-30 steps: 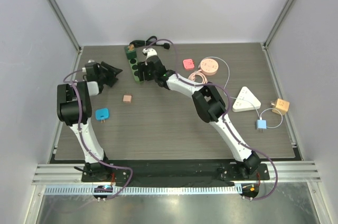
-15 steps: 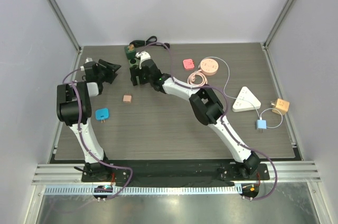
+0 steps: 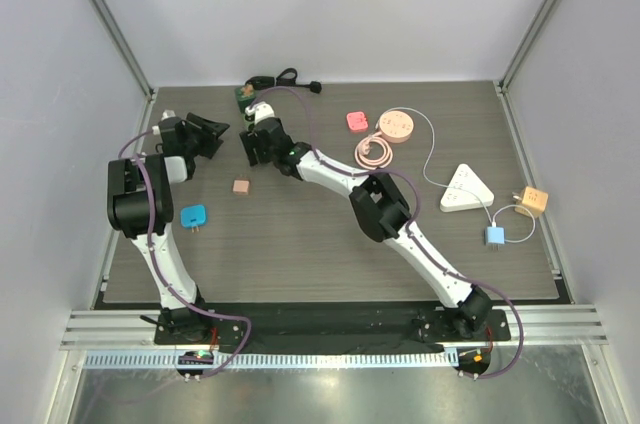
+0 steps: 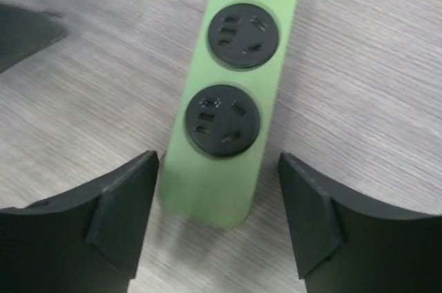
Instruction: Pull the plug off the socket
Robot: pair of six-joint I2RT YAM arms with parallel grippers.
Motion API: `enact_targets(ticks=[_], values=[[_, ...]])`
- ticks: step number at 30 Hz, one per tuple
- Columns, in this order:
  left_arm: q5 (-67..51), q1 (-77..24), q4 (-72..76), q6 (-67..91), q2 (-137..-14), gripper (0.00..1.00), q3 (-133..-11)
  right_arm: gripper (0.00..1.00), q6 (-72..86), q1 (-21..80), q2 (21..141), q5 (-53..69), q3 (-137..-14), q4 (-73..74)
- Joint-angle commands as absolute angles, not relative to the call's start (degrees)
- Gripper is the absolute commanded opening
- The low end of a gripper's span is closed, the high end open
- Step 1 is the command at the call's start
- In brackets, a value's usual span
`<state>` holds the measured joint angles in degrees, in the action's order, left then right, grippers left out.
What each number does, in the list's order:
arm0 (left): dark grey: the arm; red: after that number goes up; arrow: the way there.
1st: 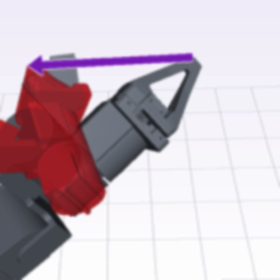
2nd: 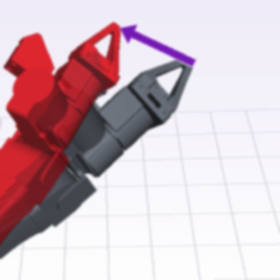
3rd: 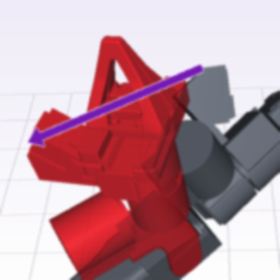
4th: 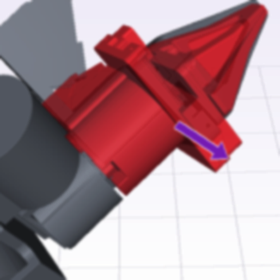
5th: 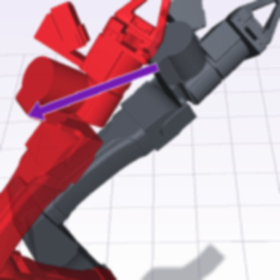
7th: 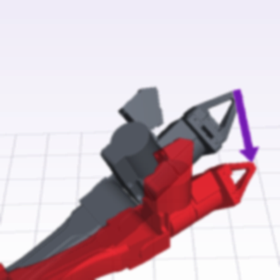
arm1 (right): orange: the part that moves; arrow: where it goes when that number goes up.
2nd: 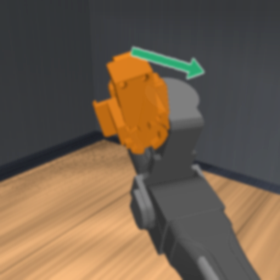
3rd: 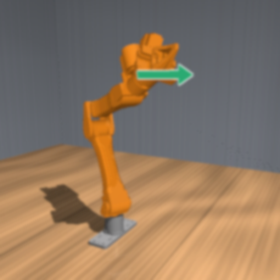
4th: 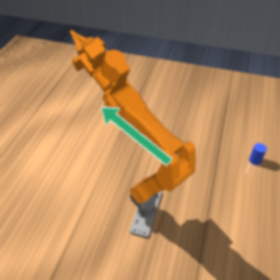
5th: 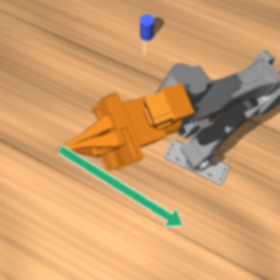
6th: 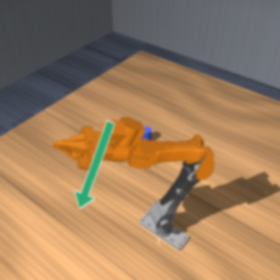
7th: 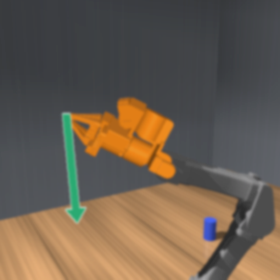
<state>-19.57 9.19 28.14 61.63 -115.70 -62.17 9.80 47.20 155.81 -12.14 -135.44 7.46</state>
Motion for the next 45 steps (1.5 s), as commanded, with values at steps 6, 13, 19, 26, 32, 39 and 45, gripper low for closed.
enact_targets(ticks=[6, 13, 19, 26, 32, 39, 45], values=[[-22.94, 9.40, 30.59, 61.96, -115.22, 0.59, -64.24, 0.54, 9.14, 47.37, 158.55, -16.08, -141.15, 9.14], [-22.68, 6.95, 22.70, 59.42, -117.60, 0.60, -68.81, 0.01, 16.15, 46.06, 156.19, -12.23, -138.80, 9.06], [-18.99, 5.01, 13.19, 54.67, -118.65, 0.62, -74.09, 0.01, 23.81, 43.60, 146.96, -3.88, -125.08, -2.36], [-20.39, 3.52, 12.31, 55.02, -122.51, 0.63, -78.12, 0.01, 31.98, 41.84, 143.96, 4.29, -119.27, -8.08], [-19.60, 2.37, 9.40, 54.14, -125.24, 0.63, -81.47, 0.01, 35.50, 41.57, 142.21, 6.41, -115.84, -11.59], [-22.24, 1.49, 13.61, 56.86, -125.43, 0.63, -80.78, 0.01, 36.83, 41.75, 142.73, 6.94, -115.49, -11.69], [-21.70, 1.32, 16.88, 58.00, -125.06, 0.63, -79.54, 0.01, 35.69, 42.27, 142.47, 6.24, -115.66, -11.25]])
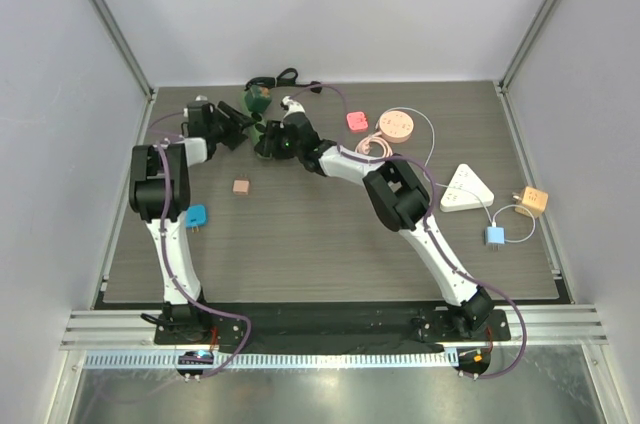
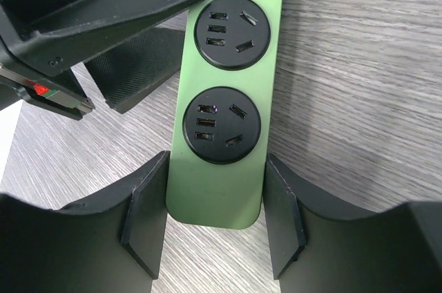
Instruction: Pull the plug off the socket
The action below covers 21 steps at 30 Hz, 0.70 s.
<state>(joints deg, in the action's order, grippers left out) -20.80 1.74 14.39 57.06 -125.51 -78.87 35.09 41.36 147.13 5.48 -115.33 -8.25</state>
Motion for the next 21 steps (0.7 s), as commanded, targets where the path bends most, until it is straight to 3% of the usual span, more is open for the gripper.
enact_targets(ticks=[1, 12, 15, 17, 18, 20, 21], values=[[-22.06, 1.23, 17.57, 58.44, -125.59, 0.63, -79.71, 0.01, 35.68, 42.28, 142.56, 6.15, -115.84, -11.16], [-21.18, 0.62, 10.21, 55.90, -130.16, 0.58, -86.30, 0.01, 30.24, 45.08, 141.68, 1.50, -117.25, -8.00], [-20.83, 0.53, 7.13, 54.06, -131.48, 0.53, -88.76, 0.01, 28.13, 45.70, 141.15, 0.44, -117.42, -7.65], [-20.83, 0.53, 6.07, 53.00, -132.01, 0.41, -90.08, 0.02, 26.37, 46.23, 141.24, 0.26, -118.03, -6.77], [-21.00, 0.53, 5.11, 52.74, -132.27, 0.30, -90.35, 0.13, 25.93, 46.23, 141.33, 0.26, -118.82, -6.16], [-21.09, 0.53, 4.75, 52.21, -132.28, 0.20, -90.27, 0.27, 23.48, 45.97, 141.07, -3.33, -119.35, -4.23], [-21.09, 0.53, 4.57, 51.68, -131.84, 0.14, -90.18, 0.41, 22.51, 45.79, 140.02, -4.30, -119.09, -3.78]])
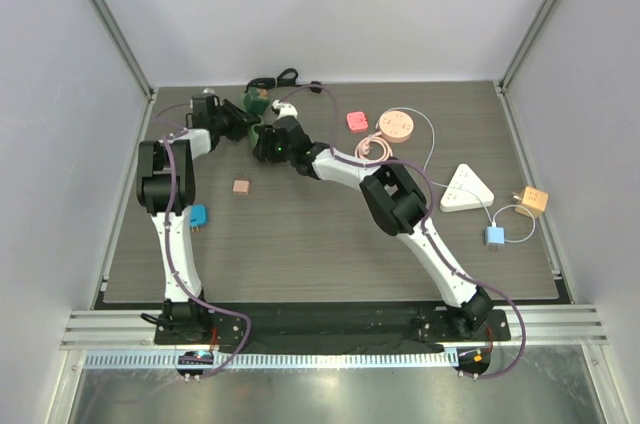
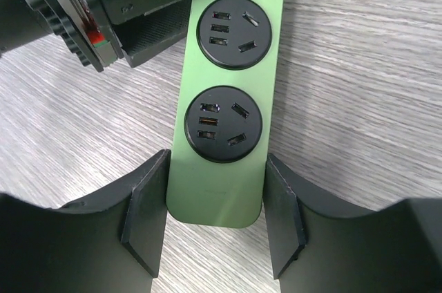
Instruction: Pull the plug off the socket
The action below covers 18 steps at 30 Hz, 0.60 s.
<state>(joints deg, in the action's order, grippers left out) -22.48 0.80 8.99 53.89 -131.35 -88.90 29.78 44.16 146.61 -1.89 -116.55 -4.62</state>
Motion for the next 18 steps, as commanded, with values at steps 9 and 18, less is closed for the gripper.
enact_targets(ticks=[9, 18], values=[[-22.41, -2.98, 4.57, 48.61, -130.43, 0.00, -89.91, 0.68, 25.38, 36.49, 128.60, -1.16, -108.12, -7.03], [-22.85, -9.22, 0.71, 43.24, -130.78, 0.00, -94.39, 0.92, 24.27, 27.17, 127.79, 12.81, -109.41, -4.14]])
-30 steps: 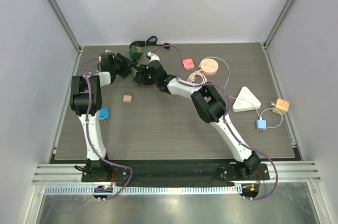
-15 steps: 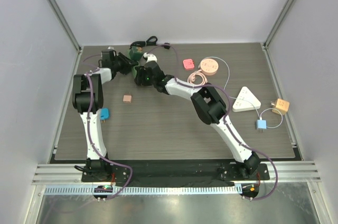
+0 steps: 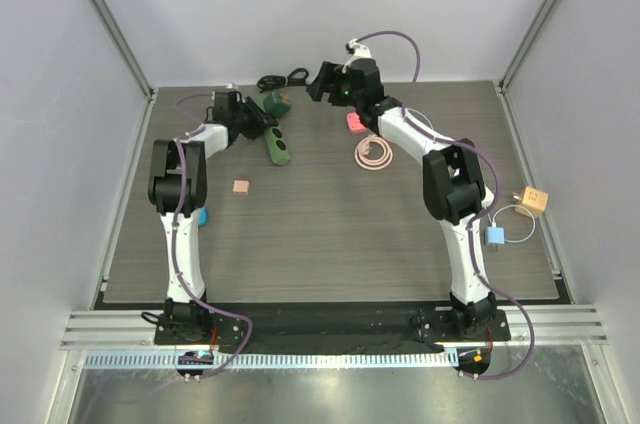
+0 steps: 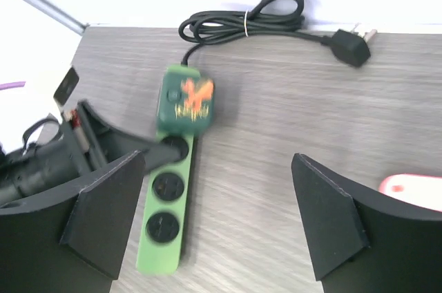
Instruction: Pull the plug off the socket
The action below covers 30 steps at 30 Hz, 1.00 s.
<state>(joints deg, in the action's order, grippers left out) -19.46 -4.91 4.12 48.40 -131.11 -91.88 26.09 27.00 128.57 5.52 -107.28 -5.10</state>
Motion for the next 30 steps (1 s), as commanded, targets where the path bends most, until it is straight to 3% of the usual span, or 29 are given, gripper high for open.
enact_targets(ticks=[1, 4, 11, 19, 30], values=[[-23.03, -9.58, 0.53, 43.07, -130.96, 0.00, -95.00, 0.93, 23.56, 26.90, 128.49, 13.88, -110.55, -2.48], [-23.47, -11.25, 0.18, 42.28, -131.04, 0.00, -95.97, 0.99, 22.24, 25.67, 131.13, 16.17, -114.69, -1.84], [-23.38, -11.95, -2.11, 41.49, -131.40, 0.00, -96.85, 1.00, 28.12, 25.05, 142.37, 22.41, -129.98, -0.35], [-22.94, -11.95, -2.55, 40.52, -130.69, 0.00, -96.68, 0.99, 29.26, 25.66, 145.63, 16.26, -131.13, 4.48], [-22.85, -11.95, -2.46, 39.81, -129.82, 0.00, -96.07, 0.83, 37.18, 26.10, 153.01, 20.83, -136.58, 1.94]])
